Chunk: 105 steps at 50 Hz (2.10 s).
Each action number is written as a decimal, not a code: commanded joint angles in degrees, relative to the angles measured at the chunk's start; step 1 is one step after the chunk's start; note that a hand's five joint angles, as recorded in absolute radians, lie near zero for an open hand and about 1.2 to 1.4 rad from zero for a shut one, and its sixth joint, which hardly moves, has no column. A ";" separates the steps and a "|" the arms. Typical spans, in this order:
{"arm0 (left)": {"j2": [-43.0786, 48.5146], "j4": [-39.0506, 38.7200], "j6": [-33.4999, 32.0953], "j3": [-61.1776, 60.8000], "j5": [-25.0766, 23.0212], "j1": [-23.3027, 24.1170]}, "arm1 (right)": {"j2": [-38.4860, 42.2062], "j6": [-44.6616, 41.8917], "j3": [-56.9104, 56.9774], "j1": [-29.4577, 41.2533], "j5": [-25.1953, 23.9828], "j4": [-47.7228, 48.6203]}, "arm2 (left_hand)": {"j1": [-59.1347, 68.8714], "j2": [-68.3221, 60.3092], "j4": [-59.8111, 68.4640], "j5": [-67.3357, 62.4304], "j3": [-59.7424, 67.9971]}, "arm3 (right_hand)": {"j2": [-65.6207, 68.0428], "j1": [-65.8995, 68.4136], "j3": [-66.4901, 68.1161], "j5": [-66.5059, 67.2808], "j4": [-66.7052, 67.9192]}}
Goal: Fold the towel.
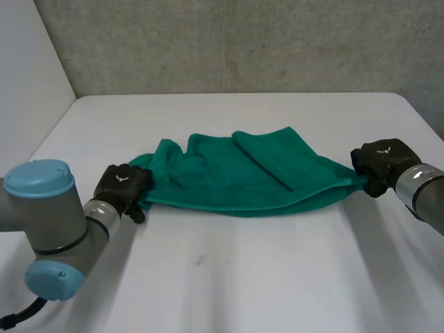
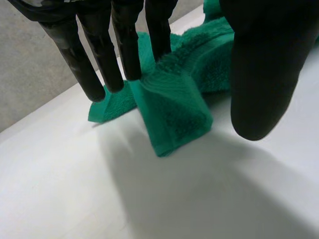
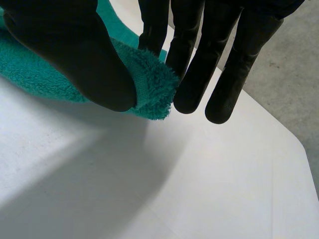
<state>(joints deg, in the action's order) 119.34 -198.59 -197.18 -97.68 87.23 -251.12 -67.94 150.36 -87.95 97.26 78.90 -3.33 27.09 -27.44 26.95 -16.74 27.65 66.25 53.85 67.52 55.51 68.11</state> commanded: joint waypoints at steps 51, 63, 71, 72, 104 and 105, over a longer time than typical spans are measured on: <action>-10.98 18.68 -26.94 -3.32 2.68 -1.57 | 0.24 -29.43 0.04 4.68 10.47 -28.76 | 52.91 -52.56 53.05 -53.26 52.35 | 13.76 26.15 12.48 14.49 11.89; -3.14 10.35 -26.15 33.76 2.77 -0.25 | 4.92 -14.07 41.51 5.92 11.89 -21.12 | 52.91 -52.56 53.05 -53.26 52.35 | 13.76 26.15 12.48 14.49 11.89; -9.91 -14.09 -16.84 38.80 4.09 0.63 | -1.05 -0.95 48.24 5.48 11.53 0.95 | 52.91 -52.56 53.05 -53.26 52.35 | 13.76 26.15 12.48 14.49 11.89; -10.78 -14.19 -15.00 37.49 4.44 0.46 | -2.36 -1.12 47.10 5.48 11.45 1.04 | 52.91 -52.56 53.05 -53.26 52.35 | 13.76 26.15 12.48 14.49 11.89; 3.45 -13.32 -12.87 -0.32 4.09 -2.01 | 11.16 -1.21 7.98 6.54 5.29 1.92 | 10.91 -10.55 11.05 -11.25 10.34 | 13.76 26.15 12.48 14.49 11.89; 3.45 -13.32 -13.22 -0.40 4.09 -2.01 | 10.64 -1.12 7.54 6.36 5.38 1.92 | 9.88 -9.53 10.02 -10.23 9.32 | 13.76 26.15 12.48 14.49 11.89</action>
<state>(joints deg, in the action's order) 121.49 -212.20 -209.57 -97.17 91.25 -253.17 -57.90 149.24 -78.74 104.50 84.14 -1.38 47.11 -48.41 49.10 -39.18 49.28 67.25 55.19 67.71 56.82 68.40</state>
